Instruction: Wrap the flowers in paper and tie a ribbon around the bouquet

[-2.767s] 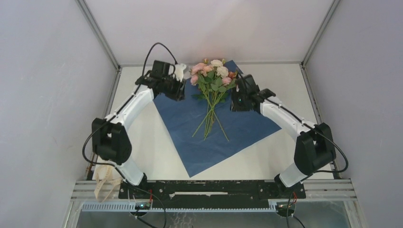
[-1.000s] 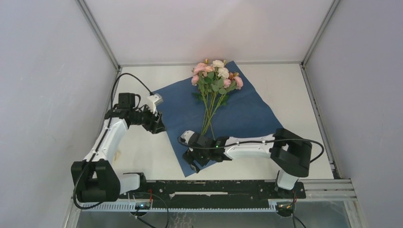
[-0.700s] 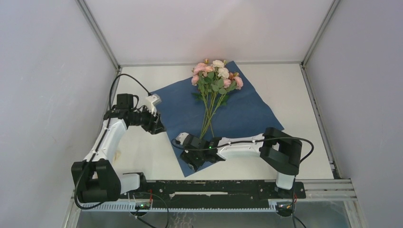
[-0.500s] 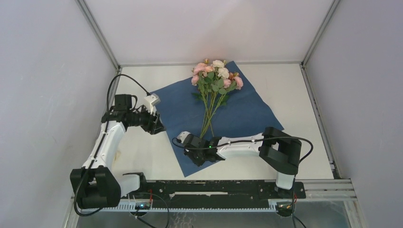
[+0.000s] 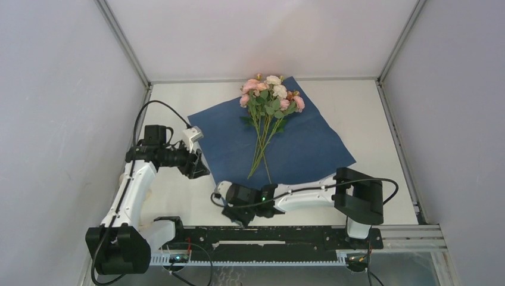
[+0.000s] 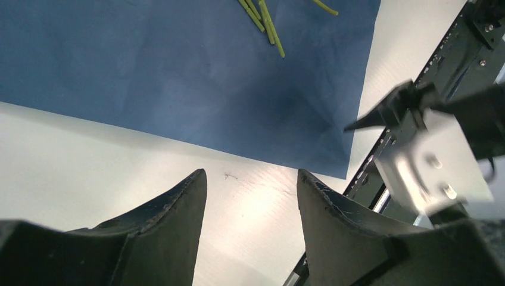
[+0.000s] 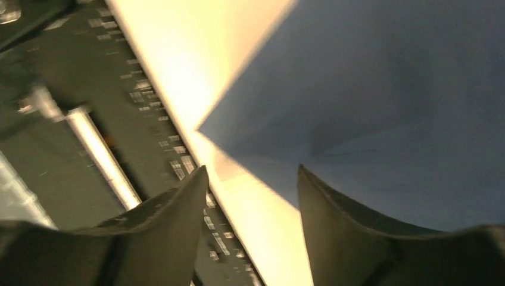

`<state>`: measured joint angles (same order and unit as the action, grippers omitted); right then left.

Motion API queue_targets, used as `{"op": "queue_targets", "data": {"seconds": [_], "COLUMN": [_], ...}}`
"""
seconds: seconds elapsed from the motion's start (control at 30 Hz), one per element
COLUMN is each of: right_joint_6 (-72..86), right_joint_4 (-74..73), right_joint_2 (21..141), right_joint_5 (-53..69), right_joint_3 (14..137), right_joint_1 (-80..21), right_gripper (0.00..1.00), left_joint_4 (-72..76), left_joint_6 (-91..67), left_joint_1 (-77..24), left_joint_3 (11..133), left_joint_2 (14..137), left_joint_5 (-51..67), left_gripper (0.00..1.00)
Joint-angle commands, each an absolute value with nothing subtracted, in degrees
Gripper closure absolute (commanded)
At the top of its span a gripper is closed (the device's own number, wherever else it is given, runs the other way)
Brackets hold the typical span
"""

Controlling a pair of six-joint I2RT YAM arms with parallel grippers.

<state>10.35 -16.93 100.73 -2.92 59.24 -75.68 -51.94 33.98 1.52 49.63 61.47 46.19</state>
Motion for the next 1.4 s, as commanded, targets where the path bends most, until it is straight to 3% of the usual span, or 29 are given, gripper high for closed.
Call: {"op": "queue_targets", "data": {"seconds": [0.0, 0.03, 0.07, 0.37, 0.73, 0.9, 1.1, 1.37], "right_joint_6": [7.92, 8.71, 9.37, 10.73, 12.42, 11.77, 9.97, 12.56], "right_joint_4": [-11.2, -11.47, -12.14, -18.15, -20.15, -19.76, -17.42, -12.46], "right_joint_2": [98.36, 99.33, 100.34, 109.55, 111.75, 108.04, 102.64, 97.81], "right_joint_5": [-1.74, -2.65, -3.64, -9.22, -5.92, -1.08, 18.1, 32.66], "right_joint_3": [59.59, 60.18, 61.14, 65.51, 65.31, 65.23, 64.42, 59.06], "right_joint_1": [-77.91, -77.89, -77.81, -76.92, -71.39, -69.77, -65.59, -58.4], "right_gripper": [0.17, 0.03, 0.01, 0.02, 0.57, 0.99, 1.0, 1.0], "left_joint_4": [-50.73, -50.57, -50.2, -48.93, -46.3, -45.79, -47.3, -54.93], "left_joint_6": [30.58, 30.11, 29.27, 28.05, 26.33, 28.84, 41.08, 63.28], "left_joint_1": [1.86, 2.18, 2.7, 4.86, 4.9, 3.29, -10.04, -13.89], "left_joint_3": [49.16, 49.17, 49.21, 49.04, 47.42, 46.54, 47.21, 46.27], "left_joint_2": [60.97, 61.01, 61.08, 61.96, 60.1, 58.9, 60.14, 65.56], "left_joint_5": [46.49, 46.03, 45.6, 45.65, 42.84, 42.82, 44.98, 54.04], "left_gripper": [0.38, 0.38, 0.38, 0.38, 0.38, 0.41, 0.44, 0.38]}}
